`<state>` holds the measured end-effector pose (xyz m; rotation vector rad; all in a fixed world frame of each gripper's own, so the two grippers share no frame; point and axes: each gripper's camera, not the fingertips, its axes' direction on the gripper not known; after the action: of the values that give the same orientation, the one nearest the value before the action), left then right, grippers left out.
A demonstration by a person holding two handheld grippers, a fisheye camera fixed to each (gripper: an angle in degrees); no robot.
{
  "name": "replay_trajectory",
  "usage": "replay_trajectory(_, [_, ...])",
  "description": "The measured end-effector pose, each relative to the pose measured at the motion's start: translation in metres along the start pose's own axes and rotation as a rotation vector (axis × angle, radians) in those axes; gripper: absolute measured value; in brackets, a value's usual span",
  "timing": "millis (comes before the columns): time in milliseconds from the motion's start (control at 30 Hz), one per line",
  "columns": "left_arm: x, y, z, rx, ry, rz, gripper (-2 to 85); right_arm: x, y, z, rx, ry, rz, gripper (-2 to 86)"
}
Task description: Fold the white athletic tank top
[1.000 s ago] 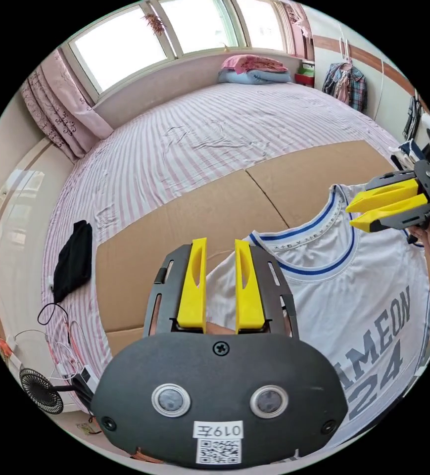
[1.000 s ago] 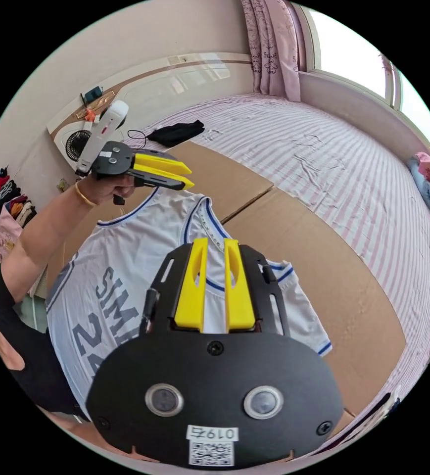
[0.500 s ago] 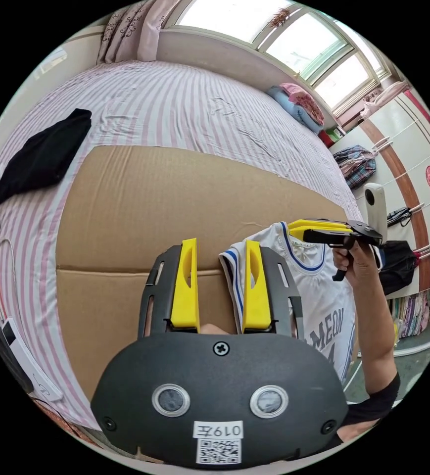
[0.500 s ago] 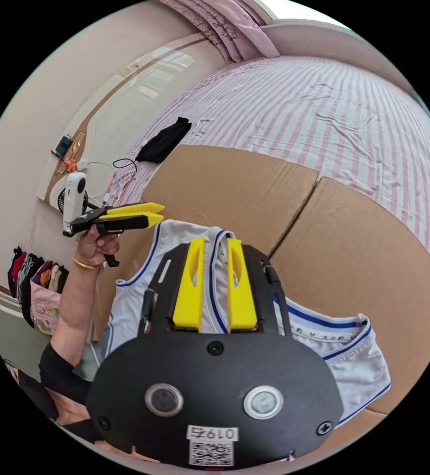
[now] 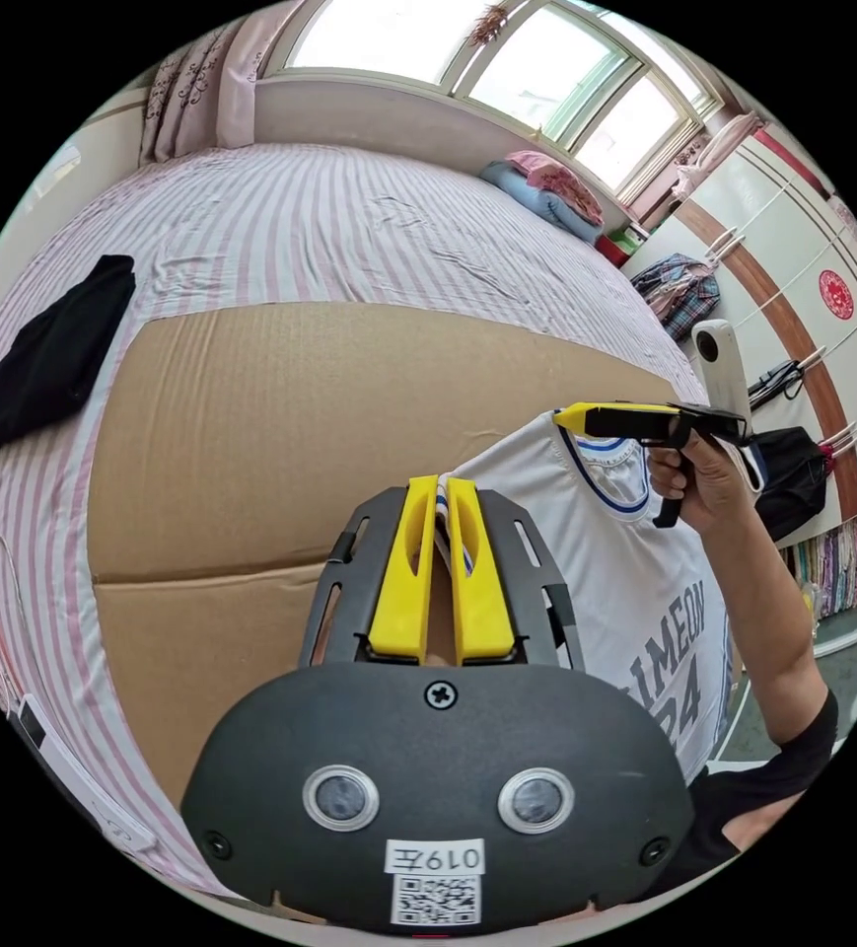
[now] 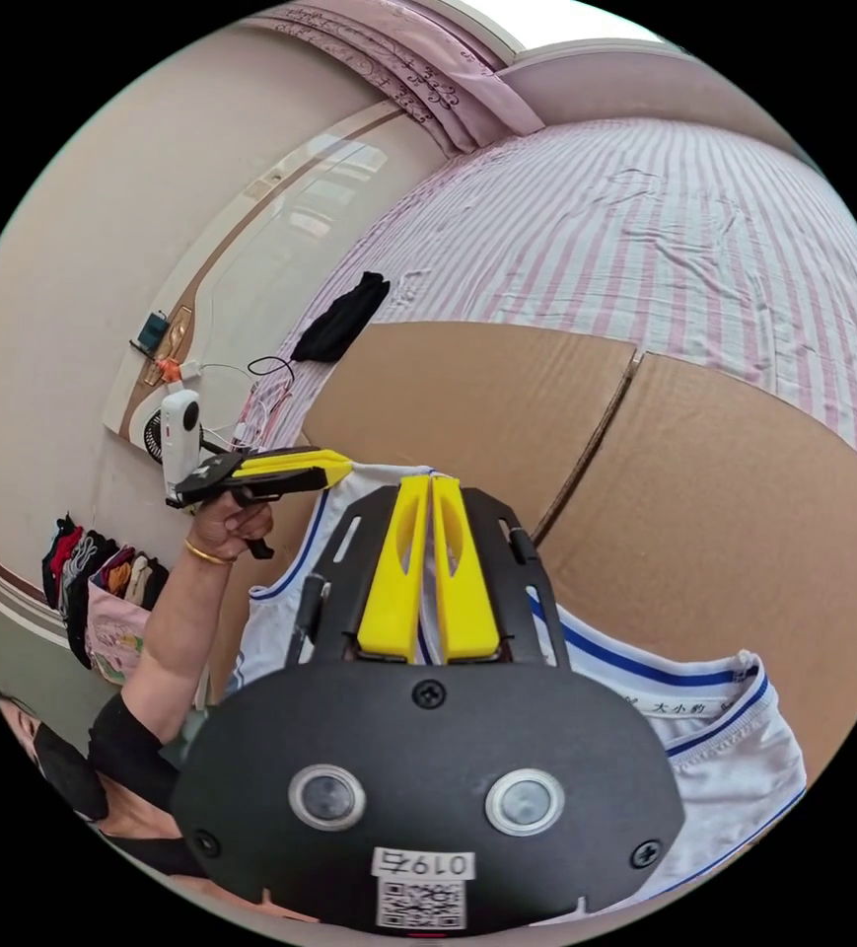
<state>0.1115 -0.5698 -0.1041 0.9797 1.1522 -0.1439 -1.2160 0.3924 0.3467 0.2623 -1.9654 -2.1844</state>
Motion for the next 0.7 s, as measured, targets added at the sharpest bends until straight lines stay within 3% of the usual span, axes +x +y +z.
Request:
replay_trajectory(433, [-0.005, -0.021, 0.009, 0.003, -0.021, -0.055, 0.8, 0.027, 0.000, 0.024, -0.019, -0.041, 0.043, 2.2])
replay_trajectory(700, [0.003, -0.036, 0.001, 0.000, -0.029, -0.066, 0.9, 0.015, 0.006, -0.010, -0.035, -0.058, -0.041, 5.2])
